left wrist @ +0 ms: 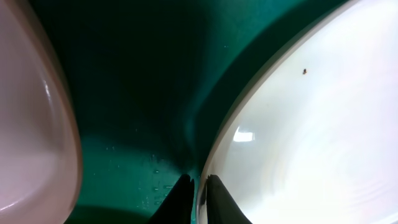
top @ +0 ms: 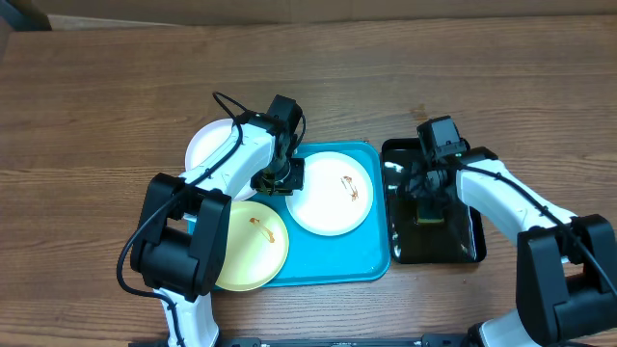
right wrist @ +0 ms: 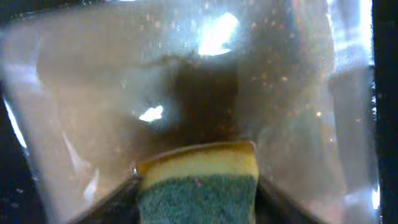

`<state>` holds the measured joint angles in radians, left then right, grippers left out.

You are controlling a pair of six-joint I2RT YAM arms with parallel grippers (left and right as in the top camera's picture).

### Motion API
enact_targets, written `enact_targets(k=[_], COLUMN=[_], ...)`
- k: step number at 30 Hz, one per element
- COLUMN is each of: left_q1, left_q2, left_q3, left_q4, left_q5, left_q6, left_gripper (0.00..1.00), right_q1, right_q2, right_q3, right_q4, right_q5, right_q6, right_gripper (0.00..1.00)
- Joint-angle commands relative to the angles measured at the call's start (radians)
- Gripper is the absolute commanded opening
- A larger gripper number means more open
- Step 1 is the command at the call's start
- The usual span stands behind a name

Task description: Clean dirty plates on tray and stack at the side

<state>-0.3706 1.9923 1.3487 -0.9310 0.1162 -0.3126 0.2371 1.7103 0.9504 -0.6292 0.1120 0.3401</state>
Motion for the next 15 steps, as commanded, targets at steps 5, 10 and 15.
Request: enact_targets(k=[5, 10, 15], left_q1=[0.004, 0.003, 0.004], left_q2=[0.016, 0.016, 0.016], left_q3=[0.004, 0.004, 0.004], left_q4=[-0.008, -0.011, -0.011], left_q5=[0.007, 0.008, 0.008], left_q6=[-0.009, -0.009, -0.010], left_gripper=[0.12, 0.13, 0.15], right_q1=[0.003, 0.003, 0.003], right_q2=[-0.001, 0.000, 0.001], right_q3=[0.064, 0.083, 0.041], right_q4=[-0.069, -0.178, -0.198], right_q5=[0.011, 0.010, 0.010], right_q6=[0.005, 0.005, 0.005], right_gripper=[0.38, 0.78, 0.68])
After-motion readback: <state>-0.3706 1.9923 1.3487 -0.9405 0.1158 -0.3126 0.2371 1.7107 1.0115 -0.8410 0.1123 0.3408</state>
